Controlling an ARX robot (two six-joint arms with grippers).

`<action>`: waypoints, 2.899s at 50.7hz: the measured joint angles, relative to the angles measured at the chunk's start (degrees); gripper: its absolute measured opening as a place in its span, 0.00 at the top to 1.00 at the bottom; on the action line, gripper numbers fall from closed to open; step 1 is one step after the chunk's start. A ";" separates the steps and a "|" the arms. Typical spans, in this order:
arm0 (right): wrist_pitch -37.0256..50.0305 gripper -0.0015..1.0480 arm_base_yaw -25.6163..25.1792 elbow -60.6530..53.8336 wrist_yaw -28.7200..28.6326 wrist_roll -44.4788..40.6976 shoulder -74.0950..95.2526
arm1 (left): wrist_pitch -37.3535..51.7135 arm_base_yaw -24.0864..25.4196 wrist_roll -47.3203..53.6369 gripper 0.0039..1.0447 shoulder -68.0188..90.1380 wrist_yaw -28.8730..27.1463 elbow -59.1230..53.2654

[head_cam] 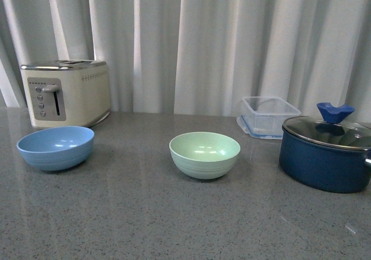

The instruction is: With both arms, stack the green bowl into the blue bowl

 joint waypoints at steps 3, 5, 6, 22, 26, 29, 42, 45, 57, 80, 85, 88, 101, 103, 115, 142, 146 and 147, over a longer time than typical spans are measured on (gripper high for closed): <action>0.00 0.10 0.00 0.00 0.00 -0.02 0.00 | 0.00 0.00 0.00 0.06 0.00 0.00 0.00; 0.00 0.10 0.00 0.00 0.00 0.00 0.00 | 0.00 0.00 0.00 0.06 0.00 0.00 0.00; 0.00 0.10 0.00 0.00 0.00 -0.02 0.00 | 0.00 0.00 0.00 0.06 0.00 0.00 0.00; 0.00 0.10 0.00 0.00 0.00 0.00 0.00 | 0.00 0.00 0.00 0.06 0.00 0.00 0.00; 0.00 0.10 0.00 0.00 0.00 -0.02 0.00 | -0.39 -0.37 -0.37 0.06 0.74 -0.87 0.15; 0.00 0.10 0.00 0.00 0.00 0.00 0.00 | -10.16 -1.14 -4.11 0.06 6.58 -8.79 4.15; 0.00 0.10 0.00 0.00 0.00 -0.02 0.00 | 6.54 15.78 -4.94 0.06 49.92 -2.03 22.10; 0.00 0.10 0.00 0.00 0.00 0.00 0.00 | 6.29 17.03 -4.31 0.06 57.20 -0.04 28.02; 0.00 0.10 0.00 0.00 0.00 0.00 0.00 | 0.17 16.02 -4.63 0.06 79.69 0.28 50.42; 0.00 0.10 0.00 0.00 0.00 0.00 0.00 | -8.02 11.91 -11.10 0.06 97.85 -5.31 71.95; 0.00 0.10 0.00 0.00 0.00 -0.02 0.00 | -8.94 11.32 -11.54 0.06 100.74 -5.88 75.06; 0.00 0.10 0.00 0.00 0.00 -0.02 0.00 | -8.98 10.84 -11.54 0.06 102.33 -5.95 76.52; 0.00 0.10 0.00 0.00 0.00 0.00 0.00 | -9.57 7.89 -11.43 0.06 111.40 -7.96 83.52; 0.00 0.10 0.00 0.00 0.00 -0.02 0.00 | -9.60 7.69 -11.34 0.06 112.56 -8.24 84.13; 0.00 0.10 0.00 0.00 0.00 0.00 0.00 | -9.27 7.17 -11.21 0.06 117.74 -9.14 88.21; 0.00 0.10 0.00 0.00 0.00 0.00 0.00 | -8.94 5.35 -11.02 0.55 123.95 -11.28 92.98; 0.00 0.10 0.00 0.00 0.00 0.00 0.00 | -8.79 5.22 -10.64 0.67 123.86 -10.97 92.98; 0.00 0.10 0.00 0.00 0.00 0.00 0.00 | -8.66 5.18 -10.45 0.70 123.84 -10.84 92.98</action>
